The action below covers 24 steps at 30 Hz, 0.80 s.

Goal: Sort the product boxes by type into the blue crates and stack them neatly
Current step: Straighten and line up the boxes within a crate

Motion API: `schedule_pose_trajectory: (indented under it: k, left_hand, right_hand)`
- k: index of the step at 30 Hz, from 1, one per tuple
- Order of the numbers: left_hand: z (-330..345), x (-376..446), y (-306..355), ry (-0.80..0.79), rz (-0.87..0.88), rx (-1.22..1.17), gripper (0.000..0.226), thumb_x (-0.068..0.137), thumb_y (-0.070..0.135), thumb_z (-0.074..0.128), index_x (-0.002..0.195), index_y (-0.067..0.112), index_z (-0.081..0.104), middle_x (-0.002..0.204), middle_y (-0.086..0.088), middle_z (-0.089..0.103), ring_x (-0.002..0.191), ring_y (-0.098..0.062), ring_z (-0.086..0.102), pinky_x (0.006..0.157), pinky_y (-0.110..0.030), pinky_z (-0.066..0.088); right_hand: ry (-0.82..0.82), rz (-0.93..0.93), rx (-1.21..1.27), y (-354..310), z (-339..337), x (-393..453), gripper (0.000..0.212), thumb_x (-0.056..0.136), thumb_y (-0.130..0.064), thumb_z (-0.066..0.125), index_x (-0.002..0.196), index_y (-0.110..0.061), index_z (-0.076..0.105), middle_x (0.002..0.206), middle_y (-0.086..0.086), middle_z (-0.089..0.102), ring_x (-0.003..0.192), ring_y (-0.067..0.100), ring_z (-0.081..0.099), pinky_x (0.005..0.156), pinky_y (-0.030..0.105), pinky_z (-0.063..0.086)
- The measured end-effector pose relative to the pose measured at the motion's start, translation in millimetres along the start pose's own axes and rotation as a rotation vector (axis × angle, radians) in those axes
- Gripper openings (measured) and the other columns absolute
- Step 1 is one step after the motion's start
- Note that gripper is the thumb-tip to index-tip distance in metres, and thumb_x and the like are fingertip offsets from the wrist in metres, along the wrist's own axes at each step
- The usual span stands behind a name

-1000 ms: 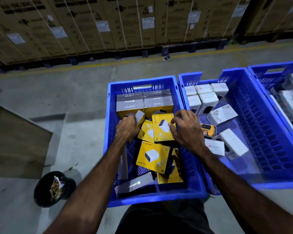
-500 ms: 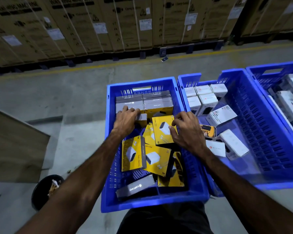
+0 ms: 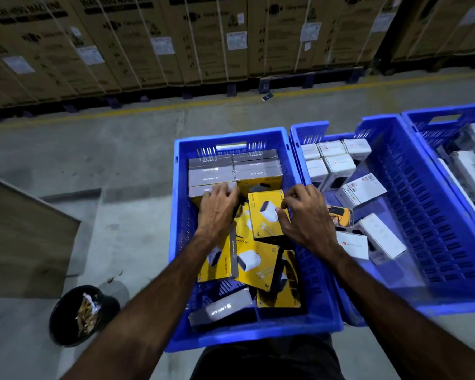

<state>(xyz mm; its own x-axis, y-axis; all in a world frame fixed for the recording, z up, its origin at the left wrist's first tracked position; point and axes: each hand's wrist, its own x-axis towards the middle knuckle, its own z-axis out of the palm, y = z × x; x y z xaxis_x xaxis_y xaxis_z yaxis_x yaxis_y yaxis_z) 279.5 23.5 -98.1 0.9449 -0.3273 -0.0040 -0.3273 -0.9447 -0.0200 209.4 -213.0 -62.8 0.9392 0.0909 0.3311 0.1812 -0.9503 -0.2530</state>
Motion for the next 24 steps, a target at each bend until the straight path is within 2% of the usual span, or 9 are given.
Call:
schedule_pose_trajectory:
  k: [3, 7, 9, 12, 14, 16, 19, 21, 24]
  left_hand:
    - [-1, 0, 5, -0.061, 0.086, 0.063, 0.072, 0.091, 0.029, 0.079, 0.153, 0.019, 0.043, 0.142, -0.014, 0.057, 0.129, -0.032, 0.054, 0.104, -0.045, 0.048]
    - [-6, 2, -2, -0.123, 0.035, 0.063, 0.086, 0.085, 0.031, 0.085, 0.158, 0.025, 0.039, 0.135, -0.010, 0.066, 0.118, -0.032, 0.064, 0.089, -0.046, 0.058]
    - [-5, 3, 0, -0.109, 0.021, 0.049, 0.075, 0.092, 0.029, 0.079, 0.157, 0.028, 0.042, 0.125, -0.008, 0.069, 0.106, -0.030, 0.069, 0.080, -0.043, 0.059]
    - [-4, 6, 10, -0.091, -0.006, -0.025, 0.041, 0.106, 0.026, 0.059, 0.147, 0.024, 0.053, 0.106, -0.007, 0.071, 0.090, -0.028, 0.072, 0.075, -0.041, 0.060]
    - [-1, 5, 19, -0.057, -0.068, -0.174, 0.029, 0.103, 0.023, 0.053, 0.131, 0.020, 0.061, 0.101, -0.008, 0.072, 0.087, -0.031, 0.072, 0.076, -0.045, 0.061]
    - [2, 0, 31, -0.002, -0.155, -0.350, 0.027, 0.097, 0.027, 0.051, 0.119, 0.019, 0.064, 0.101, -0.009, 0.073, 0.088, -0.034, 0.072, 0.074, -0.046, 0.061]
    - [2, -7, 56, -0.049, -0.376, -0.587, 0.042, 0.097, 0.043, 0.054, 0.128, 0.018, 0.067, 0.110, -0.013, 0.076, 0.102, -0.038, 0.070, 0.086, -0.046, 0.056]
    - [6, -6, 71, -0.166, -0.462, -0.582, 0.057, 0.097, 0.061, 0.052, 0.132, 0.017, 0.064, 0.118, -0.015, 0.074, 0.115, -0.039, 0.066, 0.104, -0.051, 0.042]
    - [8, -2, 83, -0.227, -0.512, -0.563, 0.065, 0.096, 0.068, 0.053, 0.128, 0.012, 0.060, 0.126, -0.017, 0.070, 0.123, -0.038, 0.061, 0.109, -0.054, 0.028]
  right_hand:
    - [-0.004, 0.002, -0.004, 0, 0, 1, 0.025, 0.089, -0.036, 0.070, 0.084, -0.012, 0.070, 0.101, 0.005, 0.061, 0.097, 0.028, 0.054, 0.089, 0.044, 0.045]
    - [-0.006, -0.001, -0.036, 0, 0, 0, 0.022, 0.091, -0.033, 0.071, 0.085, -0.012, 0.072, 0.103, 0.005, 0.061, 0.098, 0.026, 0.054, 0.090, 0.043, 0.045]
    - [-0.013, -0.002, -0.060, 0, 0, 0, 0.021, 0.091, -0.032, 0.070, 0.087, -0.012, 0.073, 0.104, 0.005, 0.061, 0.099, 0.025, 0.053, 0.091, 0.043, 0.046]
    - [-0.014, -0.007, -0.077, 0, 0, 0, 0.021, 0.092, -0.032, 0.068, 0.087, -0.012, 0.073, 0.104, 0.004, 0.061, 0.098, 0.025, 0.053, 0.092, 0.043, 0.045]
    - [-0.007, -0.005, -0.075, 0, -1, 0, 0.022, 0.092, -0.033, 0.068, 0.087, -0.013, 0.073, 0.103, 0.004, 0.060, 0.098, 0.025, 0.052, 0.092, 0.043, 0.045]
    - [-0.001, 0.007, -0.065, -2, -1, 1, 0.023, 0.093, -0.034, 0.068, 0.086, -0.013, 0.073, 0.102, 0.004, 0.061, 0.098, 0.025, 0.053, 0.092, 0.043, 0.045]
    - [0.018, 0.024, -0.041, -4, -1, 2, 0.027, 0.097, -0.035, 0.064, 0.086, -0.011, 0.071, 0.100, 0.005, 0.062, 0.096, 0.025, 0.054, 0.090, 0.041, 0.043]
    - [0.024, 0.027, -0.032, -4, -1, 2, 0.028, 0.099, -0.034, 0.062, 0.086, -0.011, 0.070, 0.099, 0.005, 0.062, 0.095, 0.025, 0.053, 0.088, 0.040, 0.043]
    - [0.029, 0.025, -0.035, -3, -1, 2, 0.030, 0.100, -0.035, 0.060, 0.086, -0.010, 0.070, 0.098, 0.006, 0.062, 0.093, 0.024, 0.053, 0.087, 0.040, 0.043]
